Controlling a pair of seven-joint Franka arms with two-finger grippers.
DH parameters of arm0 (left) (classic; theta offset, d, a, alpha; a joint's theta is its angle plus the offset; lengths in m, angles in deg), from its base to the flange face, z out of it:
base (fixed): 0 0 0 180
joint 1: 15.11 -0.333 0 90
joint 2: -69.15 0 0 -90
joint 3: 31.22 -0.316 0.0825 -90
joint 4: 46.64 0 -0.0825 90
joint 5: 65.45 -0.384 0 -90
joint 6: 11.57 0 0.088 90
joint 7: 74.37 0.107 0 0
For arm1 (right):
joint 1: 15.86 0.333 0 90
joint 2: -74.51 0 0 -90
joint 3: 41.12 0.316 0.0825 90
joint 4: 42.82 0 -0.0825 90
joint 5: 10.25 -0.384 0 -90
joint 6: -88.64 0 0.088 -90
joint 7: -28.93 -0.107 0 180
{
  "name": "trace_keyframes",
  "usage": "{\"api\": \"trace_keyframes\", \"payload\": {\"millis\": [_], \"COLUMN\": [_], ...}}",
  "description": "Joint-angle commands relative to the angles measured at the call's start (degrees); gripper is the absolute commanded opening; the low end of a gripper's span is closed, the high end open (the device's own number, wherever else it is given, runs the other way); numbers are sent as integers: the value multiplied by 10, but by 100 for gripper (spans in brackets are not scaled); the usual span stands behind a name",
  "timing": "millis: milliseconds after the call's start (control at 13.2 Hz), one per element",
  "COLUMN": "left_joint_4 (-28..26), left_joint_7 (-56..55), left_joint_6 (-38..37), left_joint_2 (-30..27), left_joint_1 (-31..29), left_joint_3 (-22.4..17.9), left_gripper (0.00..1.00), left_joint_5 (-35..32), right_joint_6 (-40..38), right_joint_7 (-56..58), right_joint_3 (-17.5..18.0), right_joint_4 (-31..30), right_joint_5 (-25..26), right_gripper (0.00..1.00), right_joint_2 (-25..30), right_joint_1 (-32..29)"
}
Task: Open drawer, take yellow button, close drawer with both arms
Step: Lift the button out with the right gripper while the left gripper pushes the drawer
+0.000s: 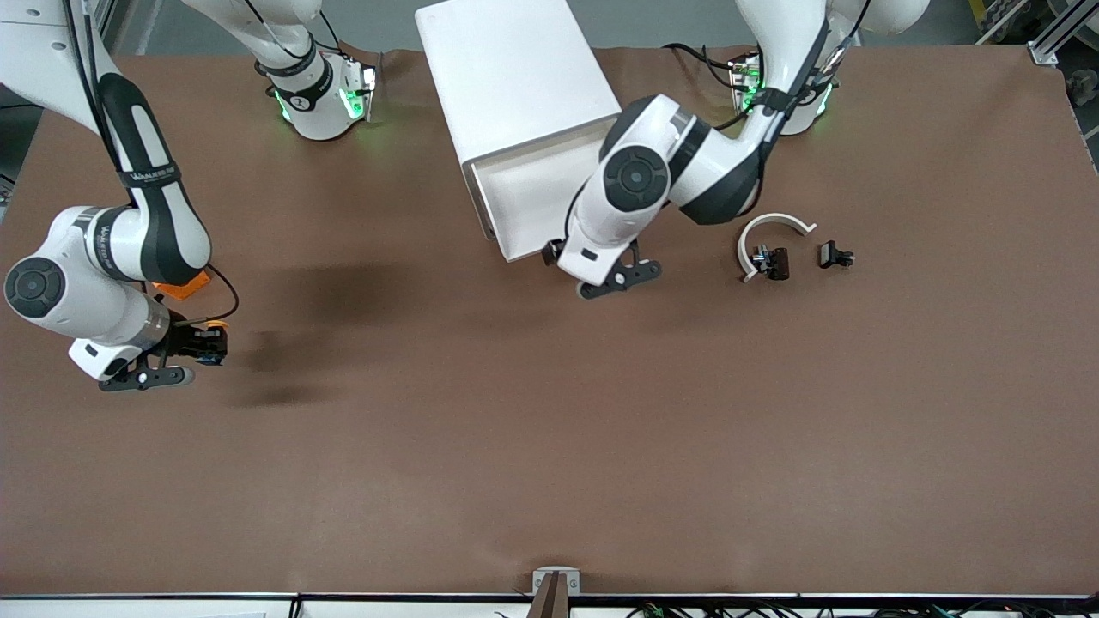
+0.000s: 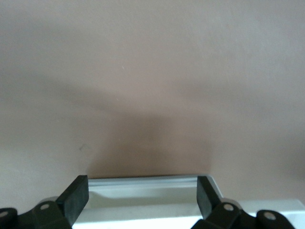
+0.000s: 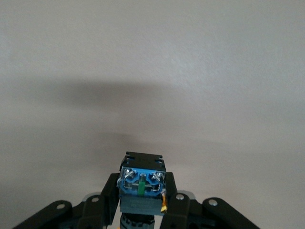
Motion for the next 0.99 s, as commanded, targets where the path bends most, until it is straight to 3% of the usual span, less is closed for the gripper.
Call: {"api": "trace_keyframes", "payload": {"millis": [0, 910], "left_joint_4": [-53, -68], "left_joint_7": [4, -76], "left_joint_6": [14, 16], "left_joint_2": [-40, -41], "left_joint_1": [2, 2], "left_joint_3": [25, 129], "left_gripper": [100, 100], "left_joint_5": [-11, -10], "right_joint_6": [31, 146], "right_joint_7": [4, 9], "right_joint_3": [11, 8], "right_joint_4": [-27, -43], "right_joint_5": [16, 19], "right_gripper": [26, 33], "right_joint_2": [0, -71], "right_joint_1": [-20, -20]}}
